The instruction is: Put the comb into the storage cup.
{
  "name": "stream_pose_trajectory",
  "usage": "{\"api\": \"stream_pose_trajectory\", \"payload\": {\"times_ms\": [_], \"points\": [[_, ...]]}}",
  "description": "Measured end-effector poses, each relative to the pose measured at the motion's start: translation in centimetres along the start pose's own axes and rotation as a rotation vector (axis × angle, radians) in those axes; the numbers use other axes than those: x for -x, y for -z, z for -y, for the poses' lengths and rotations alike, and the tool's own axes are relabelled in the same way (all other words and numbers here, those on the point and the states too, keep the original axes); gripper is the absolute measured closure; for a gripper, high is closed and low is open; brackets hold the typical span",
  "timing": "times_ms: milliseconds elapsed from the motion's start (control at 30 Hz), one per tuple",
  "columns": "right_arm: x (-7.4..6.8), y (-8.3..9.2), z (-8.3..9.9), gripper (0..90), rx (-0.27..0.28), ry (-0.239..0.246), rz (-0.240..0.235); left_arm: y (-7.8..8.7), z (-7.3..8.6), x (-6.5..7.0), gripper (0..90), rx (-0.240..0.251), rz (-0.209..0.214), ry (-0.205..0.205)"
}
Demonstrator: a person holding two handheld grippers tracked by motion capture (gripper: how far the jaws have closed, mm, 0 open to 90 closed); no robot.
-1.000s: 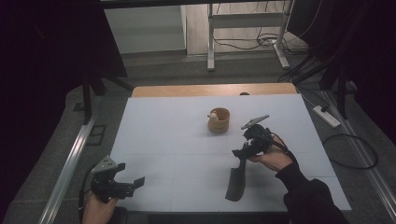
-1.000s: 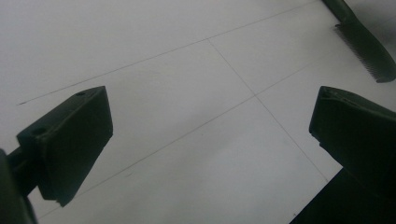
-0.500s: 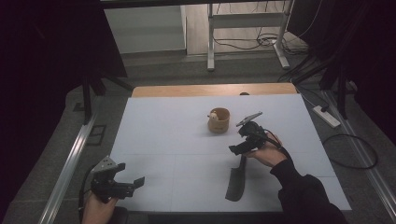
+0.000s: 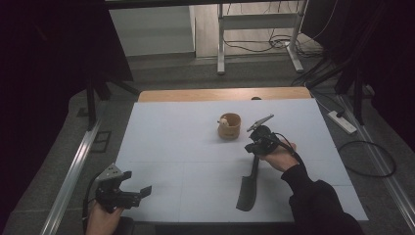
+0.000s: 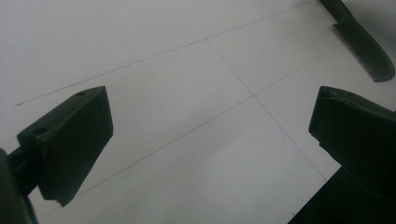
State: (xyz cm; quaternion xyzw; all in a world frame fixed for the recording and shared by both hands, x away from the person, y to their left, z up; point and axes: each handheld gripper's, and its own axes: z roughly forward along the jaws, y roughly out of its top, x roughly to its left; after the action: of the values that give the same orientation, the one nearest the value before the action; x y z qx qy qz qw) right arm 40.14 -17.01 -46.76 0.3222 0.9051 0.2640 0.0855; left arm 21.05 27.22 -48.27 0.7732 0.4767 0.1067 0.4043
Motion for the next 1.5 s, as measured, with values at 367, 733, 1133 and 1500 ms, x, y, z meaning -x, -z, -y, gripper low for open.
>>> {"api": "stream_pose_trajectory", "payload": {"times_ms": [367, 733, 1133, 1500], "points": [[0.8, -1.3, 0.3, 90.0, -0.041, 0.013, 0.011, 0.0, 0.0, 0.0, 0.3, 0.002, 0.003, 0.000], [1.3, -2.8, 1.1, 90.0, -0.080, 0.007, 0.017, 0.0, 0.0, 0.0, 0.4, 0.004, 0.005, 0.000], [2.2, -2.9, 1.7, 90.0, -0.109, -0.006, 0.032, 0.0, 0.0, 0.0, 0.6, 0.005, 0.007, -0.001], [2.8, -1.9, 3.1, 90.0, -0.116, -0.020, 0.028, 0.0, 0.0, 0.0, 0.7, 0.006, 0.006, -0.002]]}}
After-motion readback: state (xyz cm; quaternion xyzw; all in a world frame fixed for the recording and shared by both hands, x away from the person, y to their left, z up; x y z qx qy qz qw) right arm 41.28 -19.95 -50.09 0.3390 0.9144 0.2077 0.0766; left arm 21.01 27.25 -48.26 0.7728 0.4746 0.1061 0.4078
